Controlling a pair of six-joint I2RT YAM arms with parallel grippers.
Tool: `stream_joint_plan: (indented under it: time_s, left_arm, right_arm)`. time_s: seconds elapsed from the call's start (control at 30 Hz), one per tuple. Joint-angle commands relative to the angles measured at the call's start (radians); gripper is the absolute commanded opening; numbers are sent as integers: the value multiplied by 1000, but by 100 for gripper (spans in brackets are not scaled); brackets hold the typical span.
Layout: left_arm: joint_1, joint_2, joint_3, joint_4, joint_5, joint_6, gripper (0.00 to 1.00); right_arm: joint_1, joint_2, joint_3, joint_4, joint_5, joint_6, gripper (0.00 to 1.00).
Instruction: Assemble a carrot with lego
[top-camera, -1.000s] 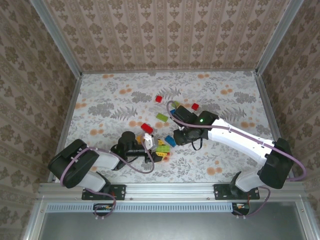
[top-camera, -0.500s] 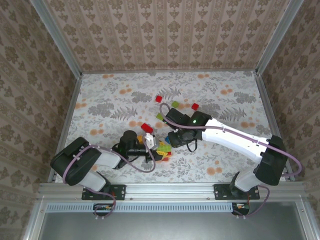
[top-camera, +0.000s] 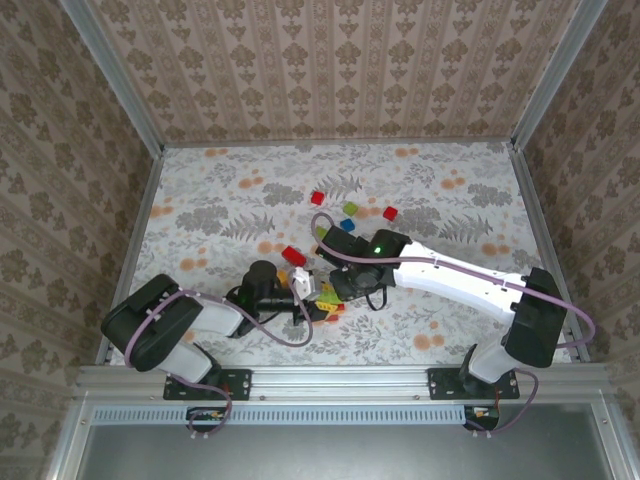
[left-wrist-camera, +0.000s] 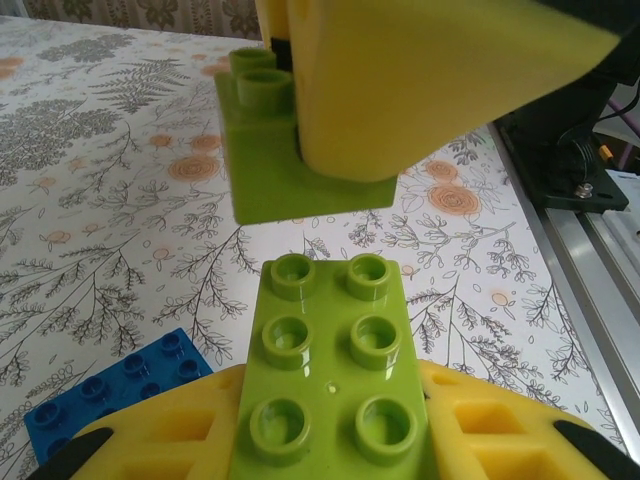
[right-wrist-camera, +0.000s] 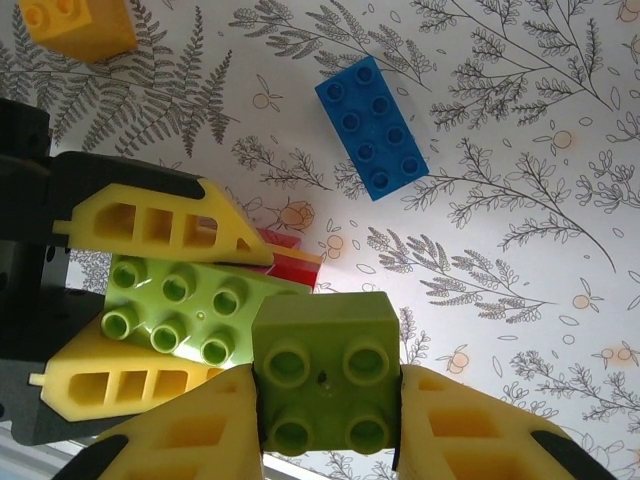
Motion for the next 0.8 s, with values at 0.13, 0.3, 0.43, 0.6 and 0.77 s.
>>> stream_joint_plan:
  time_s: [0.13,0.3,0.43,0.6,0.77]
  left_arm:
    - [-10,14,12,-63,-39,44,32]
    - [-12,24,15,-63,-37,47,32]
    - [-14,25,15,-63,-38,47,32]
    - [-14,26,17,-70,-39,49,32]
    - [-16,28,19,-75,-42,51,31]
  right_arm:
    - [12,27,-1,16,29,74,28]
    - [18,30,-26,32,31,99,27]
    - [27,35,-30,35,35,109,27]
    - [30,38,-41,31,42,117,27]
    - [31,43,-54,31,51,134,27]
